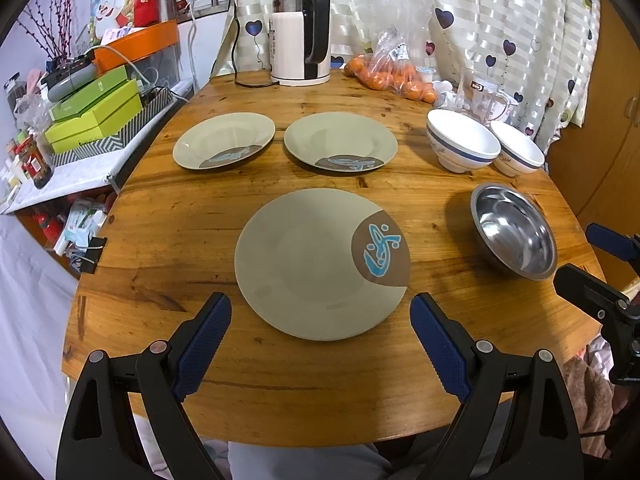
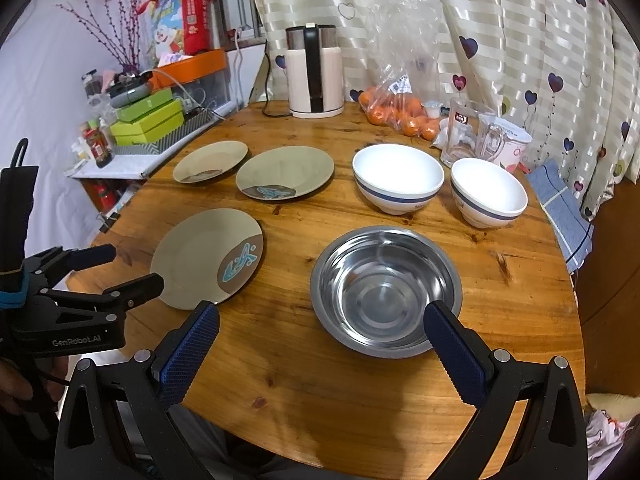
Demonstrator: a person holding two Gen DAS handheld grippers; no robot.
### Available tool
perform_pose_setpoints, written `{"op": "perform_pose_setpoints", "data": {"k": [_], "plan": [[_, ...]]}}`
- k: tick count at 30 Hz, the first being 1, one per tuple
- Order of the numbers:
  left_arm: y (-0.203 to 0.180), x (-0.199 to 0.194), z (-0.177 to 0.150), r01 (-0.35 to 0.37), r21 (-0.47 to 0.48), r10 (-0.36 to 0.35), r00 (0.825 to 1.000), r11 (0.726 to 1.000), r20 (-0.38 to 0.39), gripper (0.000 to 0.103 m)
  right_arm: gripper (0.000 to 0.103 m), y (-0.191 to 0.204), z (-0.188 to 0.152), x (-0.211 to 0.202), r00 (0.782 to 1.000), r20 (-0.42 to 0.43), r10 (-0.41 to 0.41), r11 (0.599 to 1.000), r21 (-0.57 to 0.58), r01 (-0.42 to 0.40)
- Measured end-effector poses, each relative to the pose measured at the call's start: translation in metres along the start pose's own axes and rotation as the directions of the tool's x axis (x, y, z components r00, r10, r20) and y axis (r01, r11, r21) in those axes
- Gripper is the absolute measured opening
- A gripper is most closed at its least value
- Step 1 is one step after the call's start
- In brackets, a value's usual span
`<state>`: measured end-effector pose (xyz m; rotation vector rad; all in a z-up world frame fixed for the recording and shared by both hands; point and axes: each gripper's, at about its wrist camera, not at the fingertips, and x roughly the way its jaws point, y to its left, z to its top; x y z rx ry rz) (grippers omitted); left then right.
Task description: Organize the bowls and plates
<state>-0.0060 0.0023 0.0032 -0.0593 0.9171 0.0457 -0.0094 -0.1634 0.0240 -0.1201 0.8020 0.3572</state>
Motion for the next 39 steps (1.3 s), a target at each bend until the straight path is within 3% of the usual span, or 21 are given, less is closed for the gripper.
{"op": "perform_pose_setpoints", "data": {"k": [39], "plan": [[0.015,0.009,0.001,0.037,-0.062,-0.040,0.998,0.997,-0.049,0.091,0.103,0.000,0.003,0.006,1.000,-0.007,0.001,1.000,0.002,-0.001]]}}
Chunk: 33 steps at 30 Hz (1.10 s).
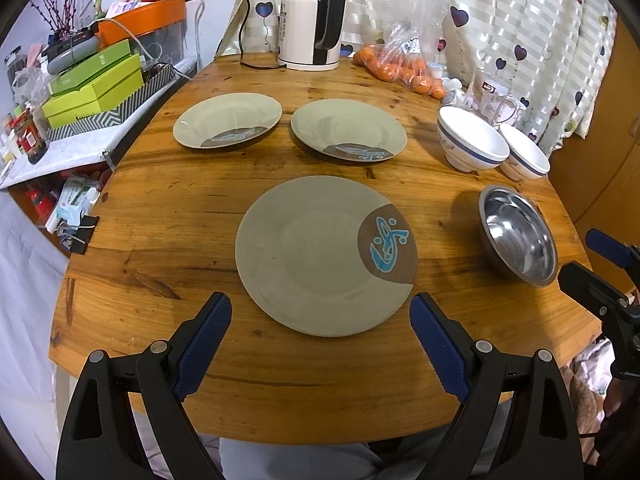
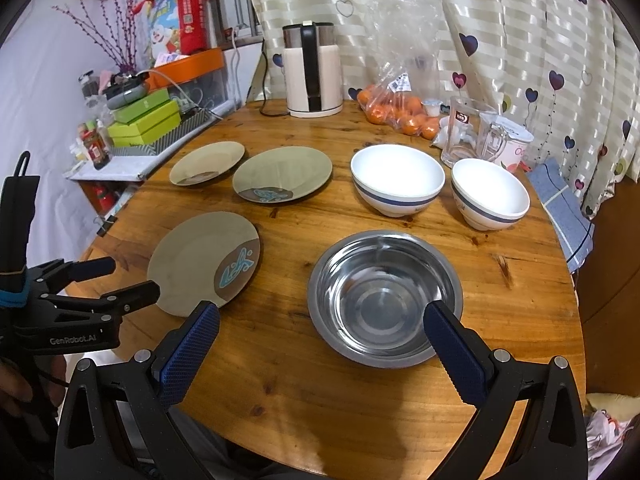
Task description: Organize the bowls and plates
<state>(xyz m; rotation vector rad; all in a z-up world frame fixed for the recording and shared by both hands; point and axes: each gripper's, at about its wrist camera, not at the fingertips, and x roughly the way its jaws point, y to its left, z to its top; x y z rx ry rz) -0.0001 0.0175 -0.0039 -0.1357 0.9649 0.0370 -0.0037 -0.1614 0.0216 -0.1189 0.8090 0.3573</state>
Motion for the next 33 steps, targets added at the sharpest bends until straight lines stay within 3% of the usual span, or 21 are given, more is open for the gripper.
{"op": "perform_pose_setpoints", "data": {"k": [8,15,33], "plan": [[-0.004,0.001,0.002,0.032,0.026,-0.032,0.999,0.999,0.000,0.091,0.103,0.000,0.007,0.005,1.000,-0.010,0.006,1.000,-0.006,-0.006],[-0.008,-0.001,0.007,0.017,0.058,-0.018,1.000,0.998,0.022,0.091,0.103,0.000,0.008,0.007,1.000,-0.012,0.009,1.000,-0.006,-0.009],[-0.002,0.006,0.010,0.010,0.039,-0.011,1.000,0.999,0.024,0.091,0.103,0.006,0.013,0.020,0.999,-0.028,0.020,1.000,-0.011,-0.021]]}}
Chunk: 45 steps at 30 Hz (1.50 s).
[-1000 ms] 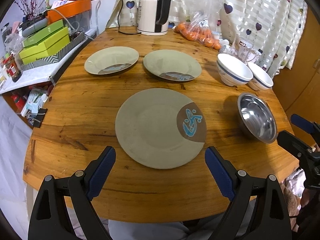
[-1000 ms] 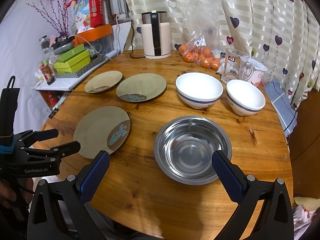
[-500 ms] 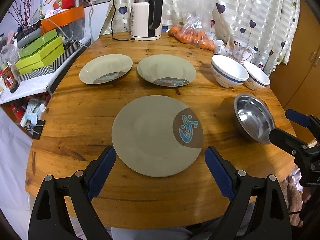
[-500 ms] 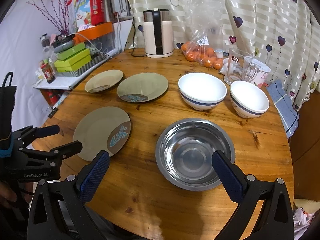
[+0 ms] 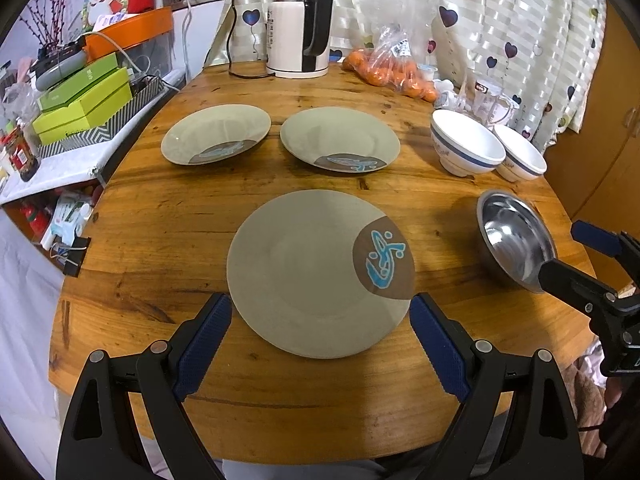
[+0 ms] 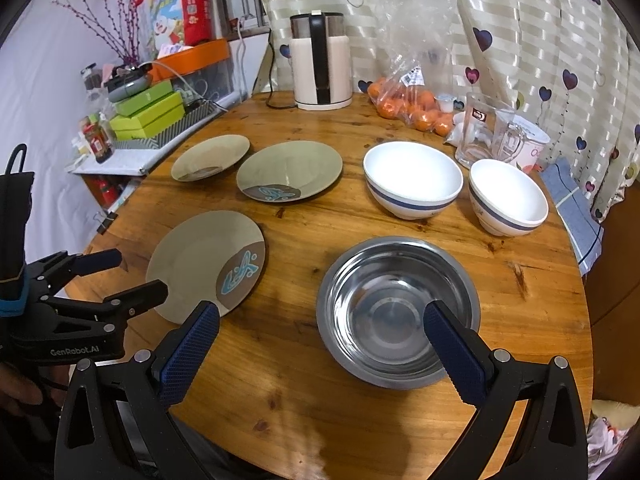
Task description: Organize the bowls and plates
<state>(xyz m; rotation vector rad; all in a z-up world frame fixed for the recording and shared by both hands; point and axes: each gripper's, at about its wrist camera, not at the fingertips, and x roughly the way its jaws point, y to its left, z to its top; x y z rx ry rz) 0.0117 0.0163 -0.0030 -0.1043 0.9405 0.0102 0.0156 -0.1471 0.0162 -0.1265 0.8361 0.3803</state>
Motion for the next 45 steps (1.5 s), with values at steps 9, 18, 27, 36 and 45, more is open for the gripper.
{"op": "perform_pose_setpoints", "data": {"k": [9,18,27,36,45], "plan": [[0.013,0.004,0.004,0.004,-0.031,-0.004,1.000,1.000,0.002,0.091,0.103,0.008,0.005,0.007,1.000,-0.001,0.007,1.000,-0.019,-0.007],[0.034,0.007,0.014,0.009,-0.076,-0.008,1.000,0.997,0.009,0.091,0.103,0.015,0.022,0.018,1.000,-0.003,0.003,0.999,-0.038,-0.003],[0.063,0.012,0.021,0.023,-0.146,-0.021,1.000,0.989,0.012,0.091,0.103,0.034,0.040,0.036,0.998,-0.034,0.053,0.995,-0.082,-0.056],[0.093,0.019,0.031,0.029,-0.204,-0.024,0.999,0.979,0.029,0.091,0.103,0.058,0.062,0.051,0.996,-0.040,0.085,0.987,-0.133,-0.090],[0.114,0.025,0.044,-0.006,-0.218,0.016,0.999,0.976,0.044,0.091,0.103,0.075,0.089,0.069,0.994,-0.037,0.101,0.982,-0.157,-0.106]]}}
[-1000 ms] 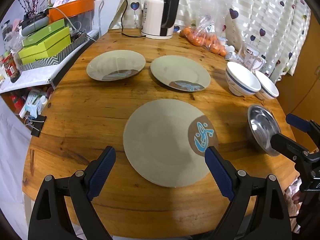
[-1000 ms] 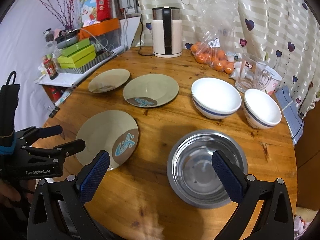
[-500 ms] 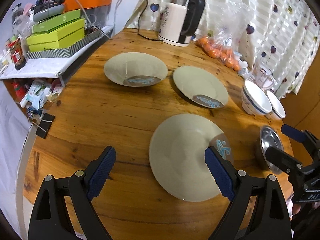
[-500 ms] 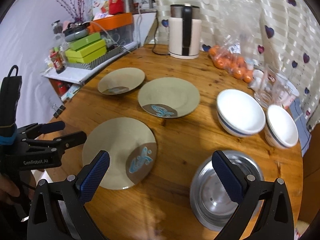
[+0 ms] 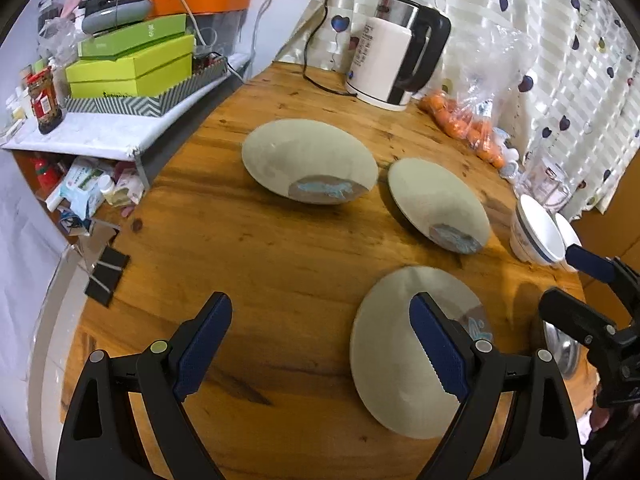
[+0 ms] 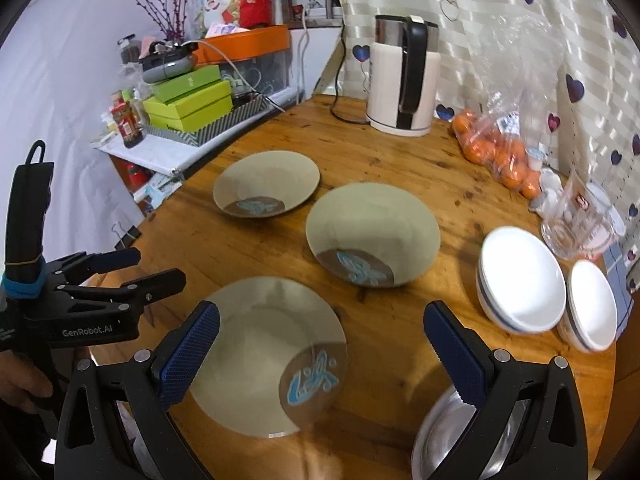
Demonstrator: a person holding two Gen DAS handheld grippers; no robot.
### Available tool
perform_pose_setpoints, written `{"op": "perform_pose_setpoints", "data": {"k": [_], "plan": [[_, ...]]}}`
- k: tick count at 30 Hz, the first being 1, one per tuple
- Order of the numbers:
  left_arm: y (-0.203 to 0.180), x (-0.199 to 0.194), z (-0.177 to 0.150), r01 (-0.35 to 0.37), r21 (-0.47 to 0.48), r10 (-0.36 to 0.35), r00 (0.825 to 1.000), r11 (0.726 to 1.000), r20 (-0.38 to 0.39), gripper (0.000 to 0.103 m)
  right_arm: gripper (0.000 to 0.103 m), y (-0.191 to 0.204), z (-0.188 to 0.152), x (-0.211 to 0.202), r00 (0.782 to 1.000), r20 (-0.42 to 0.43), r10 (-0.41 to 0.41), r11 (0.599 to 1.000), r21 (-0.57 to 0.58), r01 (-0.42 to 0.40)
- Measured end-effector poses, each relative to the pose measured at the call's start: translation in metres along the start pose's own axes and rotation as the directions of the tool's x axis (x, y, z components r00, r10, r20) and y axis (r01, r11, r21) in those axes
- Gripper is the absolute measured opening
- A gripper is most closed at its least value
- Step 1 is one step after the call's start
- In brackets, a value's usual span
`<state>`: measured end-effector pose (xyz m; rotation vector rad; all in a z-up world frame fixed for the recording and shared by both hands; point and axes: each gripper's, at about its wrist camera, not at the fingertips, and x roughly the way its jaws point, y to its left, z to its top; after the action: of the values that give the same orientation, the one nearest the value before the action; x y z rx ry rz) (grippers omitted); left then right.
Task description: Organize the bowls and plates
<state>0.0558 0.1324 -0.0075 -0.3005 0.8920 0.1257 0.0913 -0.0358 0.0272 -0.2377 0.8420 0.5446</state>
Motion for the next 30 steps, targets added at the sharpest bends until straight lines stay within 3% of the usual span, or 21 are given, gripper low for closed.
{"op": "perform_pose_setpoints", "data": {"k": [7,9,20,24,30], "plan": [[0.014,0.008,0.017,-0.017,-0.007,0.017,1.000,1.000,0.017,0.090,0.103,0.005,0.026,0.019,1.000,-0.018,0.021,1.000,-0.002,-0.021],[0.020,0.013,0.022,-0.016,-0.022,0.017,1.000,1.000,0.004,0.085,0.103,0.006,0.035,0.025,1.000,-0.018,0.025,1.000,-0.005,-0.026],[0.038,0.032,0.053,-0.037,-0.027,0.038,0.999,0.999,0.025,0.076,0.091,0.007,0.081,0.070,0.993,-0.089,0.073,0.997,0.007,-0.072],[0.042,0.041,0.065,-0.038,-0.027,0.038,0.999,0.999,0.029,0.062,0.084,0.003,0.100,0.092,0.988,-0.126,0.095,0.995,0.023,-0.093],[0.052,0.062,0.076,-0.023,-0.057,0.024,1.000,0.998,0.014,0.060,0.079,0.001,0.120,0.125,0.982,-0.160,0.097,0.995,0.016,-0.095]]}}
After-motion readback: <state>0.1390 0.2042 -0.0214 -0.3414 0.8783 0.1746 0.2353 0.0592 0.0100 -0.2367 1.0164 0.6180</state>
